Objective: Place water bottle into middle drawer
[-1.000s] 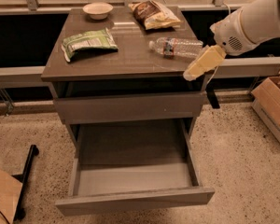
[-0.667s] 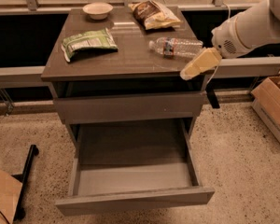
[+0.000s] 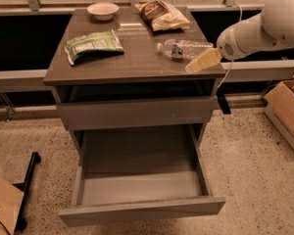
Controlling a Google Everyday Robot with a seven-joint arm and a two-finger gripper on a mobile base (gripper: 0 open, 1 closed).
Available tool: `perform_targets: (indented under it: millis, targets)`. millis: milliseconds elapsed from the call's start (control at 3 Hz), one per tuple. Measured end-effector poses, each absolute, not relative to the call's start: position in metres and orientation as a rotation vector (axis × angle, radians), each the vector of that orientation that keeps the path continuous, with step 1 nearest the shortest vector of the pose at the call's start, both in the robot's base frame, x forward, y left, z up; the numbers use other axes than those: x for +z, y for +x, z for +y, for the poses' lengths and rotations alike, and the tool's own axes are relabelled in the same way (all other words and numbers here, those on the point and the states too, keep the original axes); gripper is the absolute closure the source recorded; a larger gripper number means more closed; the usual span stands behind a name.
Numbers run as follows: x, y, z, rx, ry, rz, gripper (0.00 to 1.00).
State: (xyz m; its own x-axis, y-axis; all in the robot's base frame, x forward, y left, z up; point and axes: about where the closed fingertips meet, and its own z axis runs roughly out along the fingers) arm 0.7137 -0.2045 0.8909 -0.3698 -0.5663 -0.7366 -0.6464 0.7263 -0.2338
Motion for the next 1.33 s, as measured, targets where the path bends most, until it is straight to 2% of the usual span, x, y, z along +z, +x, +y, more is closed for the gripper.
perform_targets:
  millis: [1000, 1333]
  targets:
    - [0.854, 0.811, -0.227, 0.212, -0.832, 2.037, 0.00]
    - [0.848, 0.826, -0.220, 0.244, -0.844, 2.020, 0.18]
